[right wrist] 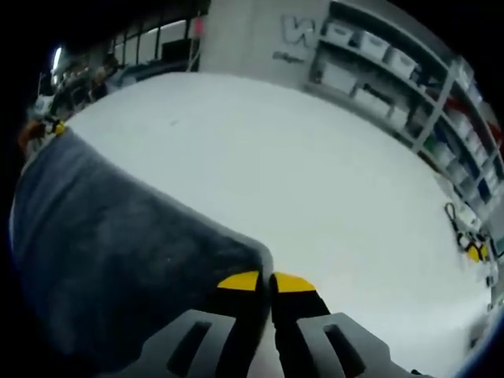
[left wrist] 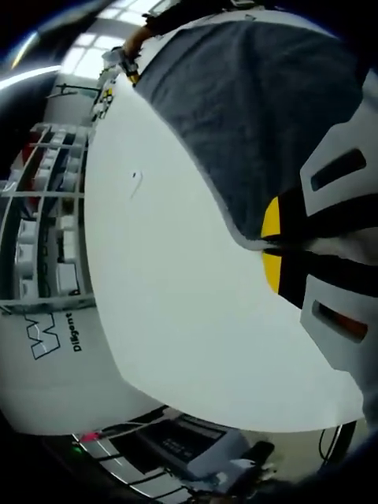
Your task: Open the folded towel by lifting each exposed corner and separating the folded layers until the towel lies flat within the target outline without major curled edges
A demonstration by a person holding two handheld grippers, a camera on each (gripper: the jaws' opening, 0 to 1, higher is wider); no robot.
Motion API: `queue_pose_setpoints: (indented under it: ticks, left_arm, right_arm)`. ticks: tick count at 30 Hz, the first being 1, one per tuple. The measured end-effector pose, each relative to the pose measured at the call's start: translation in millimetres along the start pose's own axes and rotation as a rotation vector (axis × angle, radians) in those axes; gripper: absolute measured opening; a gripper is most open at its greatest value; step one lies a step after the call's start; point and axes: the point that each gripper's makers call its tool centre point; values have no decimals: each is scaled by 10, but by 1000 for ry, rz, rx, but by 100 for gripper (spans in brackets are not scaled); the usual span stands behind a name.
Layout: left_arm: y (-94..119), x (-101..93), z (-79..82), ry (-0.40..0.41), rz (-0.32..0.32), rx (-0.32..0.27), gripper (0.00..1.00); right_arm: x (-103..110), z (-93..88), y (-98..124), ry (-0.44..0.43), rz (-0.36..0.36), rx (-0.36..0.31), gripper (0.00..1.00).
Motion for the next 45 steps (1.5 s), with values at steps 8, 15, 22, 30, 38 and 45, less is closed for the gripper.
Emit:
queue_pose_setpoints:
  ticks: [8, 15, 22, 30, 38, 45]
  left_arm:
    - [-53, 38, 36, -20, 19, 9, 4]
    - [-87, 69, 65, -35, 38, 15, 4]
    - [-110, 131, 99, -57, 67, 8, 4]
    - [-88, 186, 186, -64, 95, -17, 3]
    - [-194, 244, 170, -81, 98, 12, 3]
    - [-191, 258, 189, -91, 110, 10, 3]
  right_arm:
    - [3, 42, -40, 23, -24, 2, 0]
    - [-31, 113, -102, 36, -47, -6, 0]
    - [-65, 167, -154, 49, -61, -7, 0]
    - [-87, 191, -174, 36, -57, -16, 0]
    - [-99, 249, -219, 56, -75, -6, 0]
    - [-124, 292, -251, 49, -82, -16, 0]
Point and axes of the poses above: the point that each gripper's makers call its tool centre point, and the gripper's own axes: y roughly backward along the fingers, x roughly to its left, z roughly out of its top, and after that the axes turned 5 degrees about x, right-handed
